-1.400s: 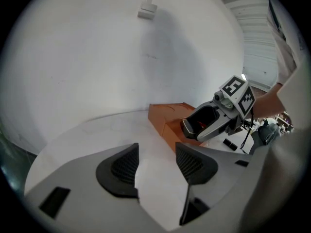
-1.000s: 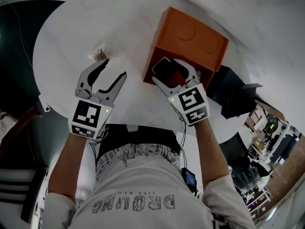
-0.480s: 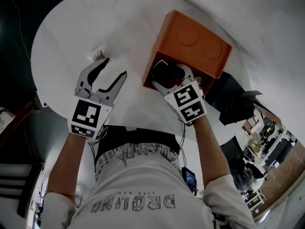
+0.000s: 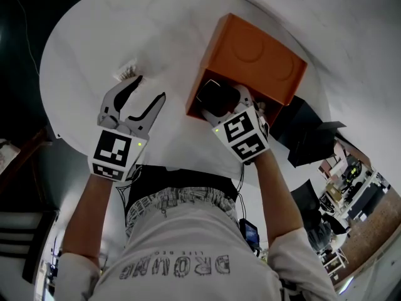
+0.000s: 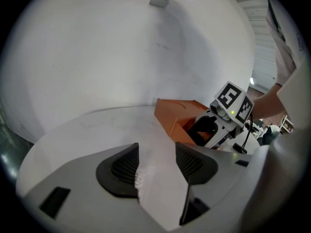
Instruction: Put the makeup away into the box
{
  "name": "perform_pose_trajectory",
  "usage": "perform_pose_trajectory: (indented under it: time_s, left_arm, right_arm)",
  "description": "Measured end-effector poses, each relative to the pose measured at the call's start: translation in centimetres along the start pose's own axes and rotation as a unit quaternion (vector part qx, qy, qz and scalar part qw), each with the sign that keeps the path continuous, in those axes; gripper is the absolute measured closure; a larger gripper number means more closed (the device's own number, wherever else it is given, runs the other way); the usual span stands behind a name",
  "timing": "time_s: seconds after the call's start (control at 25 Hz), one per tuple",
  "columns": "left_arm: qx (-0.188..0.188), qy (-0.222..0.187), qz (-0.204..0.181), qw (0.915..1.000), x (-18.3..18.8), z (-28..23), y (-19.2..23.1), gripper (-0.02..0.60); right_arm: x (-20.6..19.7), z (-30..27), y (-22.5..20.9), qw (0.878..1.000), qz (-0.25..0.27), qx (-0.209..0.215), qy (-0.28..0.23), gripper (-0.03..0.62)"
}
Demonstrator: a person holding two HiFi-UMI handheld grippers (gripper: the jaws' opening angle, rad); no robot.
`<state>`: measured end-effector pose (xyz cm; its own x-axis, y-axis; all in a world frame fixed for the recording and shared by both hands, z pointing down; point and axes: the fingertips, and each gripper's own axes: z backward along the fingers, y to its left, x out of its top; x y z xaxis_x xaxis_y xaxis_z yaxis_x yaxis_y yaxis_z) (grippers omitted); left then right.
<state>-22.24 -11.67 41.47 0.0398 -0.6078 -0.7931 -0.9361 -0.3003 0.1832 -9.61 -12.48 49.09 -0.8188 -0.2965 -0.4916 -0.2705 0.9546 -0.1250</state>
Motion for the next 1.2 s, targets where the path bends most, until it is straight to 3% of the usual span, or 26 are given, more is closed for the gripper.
perform_pose_trajectory:
  time_s: [0.64,1.2]
  left_arm:
    - [0.004,0.004,0.002,1.0,0.4,-0.7,-0.2,0.321]
    - [0.012,0.001,0.0,0.9999,0.6,-0.1,0.1,0.321]
  right_arm:
    - [0.8,-0.1,1.0,0.998,0.013,0.052,-0.014,0.249]
    - [0.4,-0.7,0.9,0.998,0.038,0.025,0.031,0.249]
